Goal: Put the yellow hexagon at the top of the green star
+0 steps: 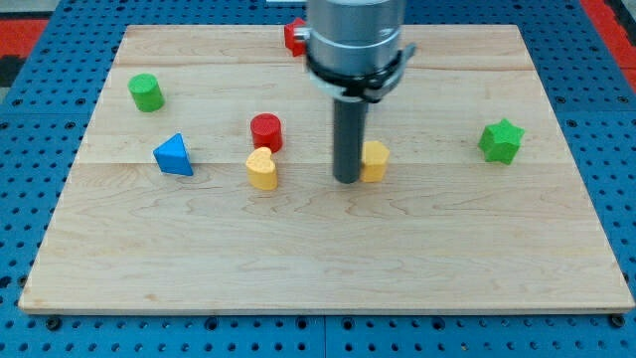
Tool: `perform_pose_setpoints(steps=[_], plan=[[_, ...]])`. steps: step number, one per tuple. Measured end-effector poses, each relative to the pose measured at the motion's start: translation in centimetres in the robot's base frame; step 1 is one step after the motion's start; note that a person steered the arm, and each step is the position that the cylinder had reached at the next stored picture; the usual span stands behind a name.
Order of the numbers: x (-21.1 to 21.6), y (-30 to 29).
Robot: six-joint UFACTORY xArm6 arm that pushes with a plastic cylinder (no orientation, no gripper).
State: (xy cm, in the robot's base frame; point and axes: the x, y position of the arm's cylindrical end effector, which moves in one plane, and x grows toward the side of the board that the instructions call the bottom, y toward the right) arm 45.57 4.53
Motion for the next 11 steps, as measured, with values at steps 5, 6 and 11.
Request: perform_pose_setpoints(steps=[5,6,11], plan=[[-6.4,5.7],[-7.4,10.0],[-9.4,11.7]])
